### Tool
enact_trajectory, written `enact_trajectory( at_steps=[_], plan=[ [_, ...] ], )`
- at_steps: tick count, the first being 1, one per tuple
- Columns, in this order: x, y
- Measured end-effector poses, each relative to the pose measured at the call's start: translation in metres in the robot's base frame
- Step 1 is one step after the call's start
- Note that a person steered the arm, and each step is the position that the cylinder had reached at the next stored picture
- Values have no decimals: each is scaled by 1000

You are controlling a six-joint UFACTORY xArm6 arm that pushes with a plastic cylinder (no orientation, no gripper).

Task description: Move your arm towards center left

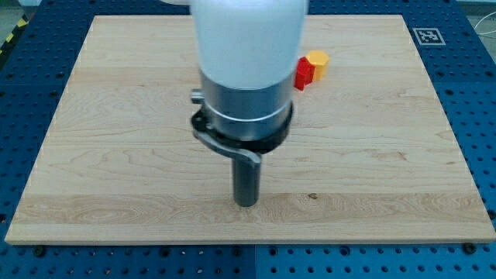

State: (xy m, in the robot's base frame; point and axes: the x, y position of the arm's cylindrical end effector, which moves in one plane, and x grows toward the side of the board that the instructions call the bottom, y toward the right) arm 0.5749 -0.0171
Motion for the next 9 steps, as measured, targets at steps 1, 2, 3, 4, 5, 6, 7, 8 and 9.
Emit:
enact_trajectory(
  at_steps=[1,2,3,4,5,6,7,8,9],
  plan=[
    [-4,-23],
    [-14,-43],
    [-36,-69],
    [-61,-94],
    [-87,-117],
    [-121,-134],
    [-157,-142],
    [-192,-144],
    [-223,-144]
  ],
)
